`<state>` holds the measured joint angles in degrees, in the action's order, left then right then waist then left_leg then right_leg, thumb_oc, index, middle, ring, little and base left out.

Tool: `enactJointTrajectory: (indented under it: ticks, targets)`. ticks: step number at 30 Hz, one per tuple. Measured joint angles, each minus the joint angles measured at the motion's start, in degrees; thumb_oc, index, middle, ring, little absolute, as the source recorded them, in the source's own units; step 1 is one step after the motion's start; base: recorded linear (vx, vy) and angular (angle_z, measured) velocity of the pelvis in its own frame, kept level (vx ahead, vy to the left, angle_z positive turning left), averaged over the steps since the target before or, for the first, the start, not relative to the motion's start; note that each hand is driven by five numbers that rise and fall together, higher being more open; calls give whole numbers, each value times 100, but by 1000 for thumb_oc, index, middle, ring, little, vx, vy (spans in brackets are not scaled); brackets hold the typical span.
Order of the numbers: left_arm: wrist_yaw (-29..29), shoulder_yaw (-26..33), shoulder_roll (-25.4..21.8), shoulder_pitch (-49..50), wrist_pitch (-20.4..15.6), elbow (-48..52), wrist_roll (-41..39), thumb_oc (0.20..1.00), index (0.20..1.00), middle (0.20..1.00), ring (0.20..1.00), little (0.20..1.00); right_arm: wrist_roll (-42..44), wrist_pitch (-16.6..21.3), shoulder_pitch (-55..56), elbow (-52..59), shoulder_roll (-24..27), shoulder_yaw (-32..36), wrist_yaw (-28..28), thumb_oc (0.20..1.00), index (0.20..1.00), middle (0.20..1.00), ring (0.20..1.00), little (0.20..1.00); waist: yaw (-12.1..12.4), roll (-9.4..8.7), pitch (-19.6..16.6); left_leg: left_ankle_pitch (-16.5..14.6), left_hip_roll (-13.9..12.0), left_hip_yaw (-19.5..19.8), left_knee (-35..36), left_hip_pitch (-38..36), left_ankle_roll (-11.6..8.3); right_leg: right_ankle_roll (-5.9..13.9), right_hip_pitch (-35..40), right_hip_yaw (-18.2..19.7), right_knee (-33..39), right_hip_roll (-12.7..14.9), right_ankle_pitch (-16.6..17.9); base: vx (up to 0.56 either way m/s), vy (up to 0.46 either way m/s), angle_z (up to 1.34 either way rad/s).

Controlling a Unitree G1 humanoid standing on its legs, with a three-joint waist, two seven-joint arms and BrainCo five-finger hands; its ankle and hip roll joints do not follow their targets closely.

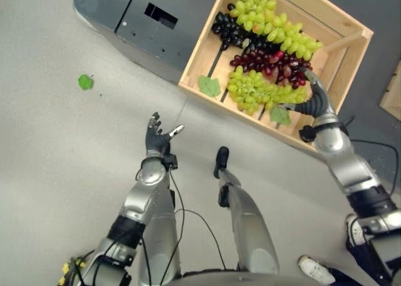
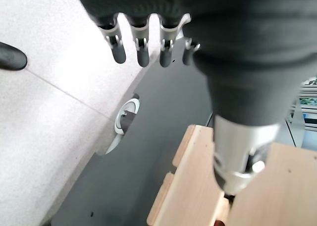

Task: Pick up the fruits from the basket on one side to the basket on the other side

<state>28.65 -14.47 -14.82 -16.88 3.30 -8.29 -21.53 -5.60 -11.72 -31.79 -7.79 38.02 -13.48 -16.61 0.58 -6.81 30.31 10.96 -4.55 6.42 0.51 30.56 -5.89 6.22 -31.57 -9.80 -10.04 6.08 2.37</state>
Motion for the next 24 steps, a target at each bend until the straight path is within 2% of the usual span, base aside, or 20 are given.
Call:
enactJointTrajectory:
  ticks: [3,4,9,13,18,24]
  targets:
    - [17,-25,16,-65,36,-34,-1,1000,1000,1000,1000,1000,-325,-173,-646,-690,-316,-532,-40,1000,1000,1000,1000,1000,52,-5,0,-1,-29,-6,-2,-80,-3,-1,77,3,5,-2,-1,0,0,0]
    - [39,-30,36,-83,38,-35,-1,1000,1000,1000,1000,1000,-367,-180,-781,-835,-499,-600,-60,1000,1000,1000,1000,1000,154,-5,0,0,-20,-7,-4,-90,-4,-2,89,0,5,-1,-2,0,0,0]
    - [133,-63,72,-185,37,-148,-1,1000,1000,1000,1000,1000,-535,-351,-1529,-1888,-1050,-1375,-92,1000,1000,1000,1000,1000,337,1,1,1,-18,6,-17,-117,-5,-3,137,-3,10,9,0,-1,0,1]
    - [183,-114,79,-222,44,-324,-2,1000,1000,1000,1000,1000,-709,-369,-1742,-2313,-1283,-1474,-93,1000,1000,1000,1000,1000,502,1,2,2,1,36,-21,-168,-3,-4,210,-7,10,22,1,0,-4,6]
    - [221,-242,84,-223,37,-477,-1,1000,1000,1000,1000,1000,-971,-367,-2316,-3768,-1643,-1930,12,1000,1000,1000,1000,1000,561,5,-2,-9,24,40,-17,-389,-13,0,461,-18,36,25,-17,-4,1,3]
    - [222,-260,138,-204,35,-502,-1,1000,1000,1000,1000,1000,-1186,-365,-2472,-4223,-1671,-1992,131,1000,1000,1000,1000,1000,626,16,-8,-23,22,68,-27,-394,-34,3,483,-19,26,21,-32,-6,0,1]
